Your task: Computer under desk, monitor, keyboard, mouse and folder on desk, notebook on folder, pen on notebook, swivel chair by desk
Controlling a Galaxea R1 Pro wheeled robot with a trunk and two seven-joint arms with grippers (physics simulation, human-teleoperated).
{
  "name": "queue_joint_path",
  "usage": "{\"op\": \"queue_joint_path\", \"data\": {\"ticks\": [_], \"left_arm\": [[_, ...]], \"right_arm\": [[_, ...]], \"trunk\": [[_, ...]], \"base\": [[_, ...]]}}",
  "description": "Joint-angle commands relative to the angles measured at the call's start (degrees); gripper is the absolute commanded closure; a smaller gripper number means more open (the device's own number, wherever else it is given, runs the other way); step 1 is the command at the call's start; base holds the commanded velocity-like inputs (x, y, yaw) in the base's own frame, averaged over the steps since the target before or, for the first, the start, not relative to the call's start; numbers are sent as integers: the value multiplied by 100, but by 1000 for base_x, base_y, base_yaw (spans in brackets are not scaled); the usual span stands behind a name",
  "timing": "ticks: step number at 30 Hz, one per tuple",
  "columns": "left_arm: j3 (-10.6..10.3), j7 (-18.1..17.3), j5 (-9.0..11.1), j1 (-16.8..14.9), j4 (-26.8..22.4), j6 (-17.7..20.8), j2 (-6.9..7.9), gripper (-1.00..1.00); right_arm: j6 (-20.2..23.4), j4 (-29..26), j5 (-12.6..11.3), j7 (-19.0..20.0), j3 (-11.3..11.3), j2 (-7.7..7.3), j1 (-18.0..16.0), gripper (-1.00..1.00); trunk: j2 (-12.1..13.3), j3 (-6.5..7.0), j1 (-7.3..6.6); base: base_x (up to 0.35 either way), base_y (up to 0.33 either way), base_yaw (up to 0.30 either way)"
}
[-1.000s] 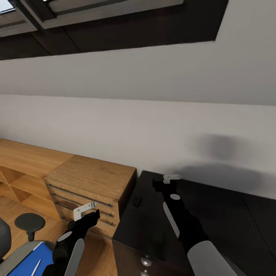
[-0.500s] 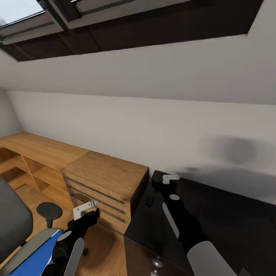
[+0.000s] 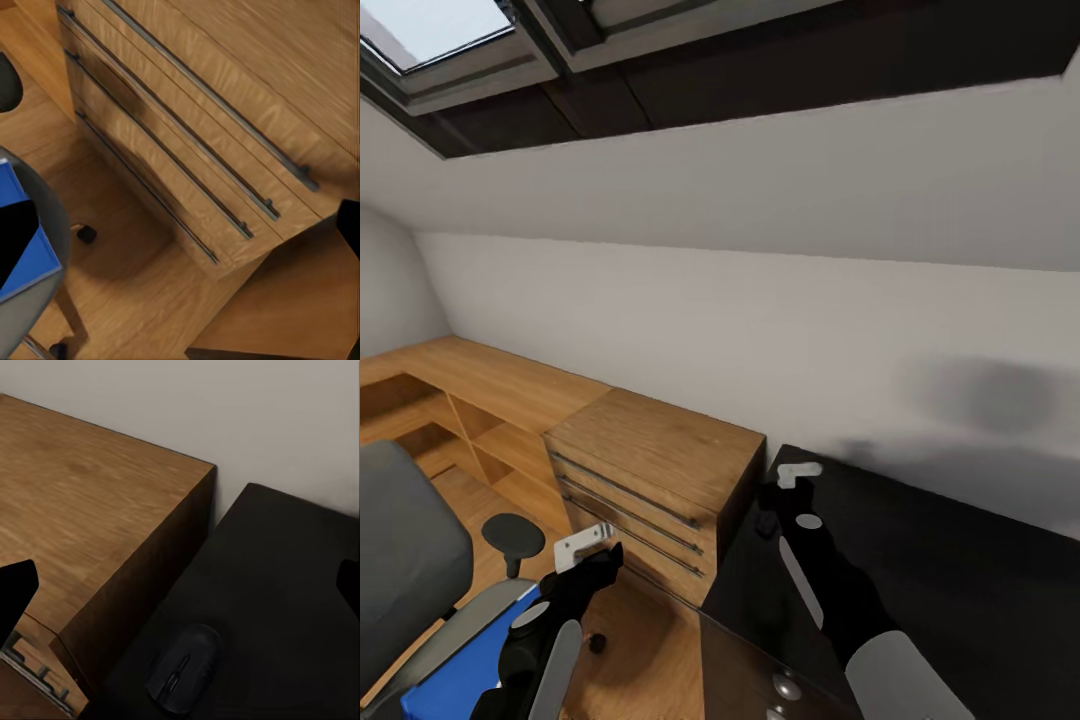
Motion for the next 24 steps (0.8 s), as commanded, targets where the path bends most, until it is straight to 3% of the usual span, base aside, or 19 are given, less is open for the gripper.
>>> {"op": "queue_joint_path", "data": {"ticks": [1,3,9,12,13,17,24], "left_arm": [[-26,54,60,-4,-10,18,-2,-100],[-232,53,61,-3,-24,34,-3,-100],[-326,53,63,-4,-24,40,-7,-100],[-361,52,67,-4,-22,48,-12,-100],[-565,53,67,-4,-22,54,-19,-100],[-858,53,63,-4,-32,51,-12,-100],[-935,53,58,-4,-37,49,-9,-100]], "right_arm": [[32,95,-10,-40,51,-2,-8,-100],[29,634,-14,-46,140,-5,-51,-100],[24,1344,-32,-56,116,-21,-493,-100],[-45,2100,-53,-59,-61,-82,-1116,-100],[-337,3320,-66,-60,-532,-184,-2046,-100],[-482,4131,-75,-56,-800,-242,-2765,-100],[-536,4382,-87,-58,-879,-190,-2944,-100]], "trunk": [[-6,-8,1],[-6,-8,1],[-6,-8,1],[-6,-8,1],[-6,-8,1],[-6,-9,1],[-246,-116,132]], "base": [[0,0,15],[0,0,7],[0,0,2],[0,0,0],[0,0,0],[0,0,0],[0,0,0]]}}
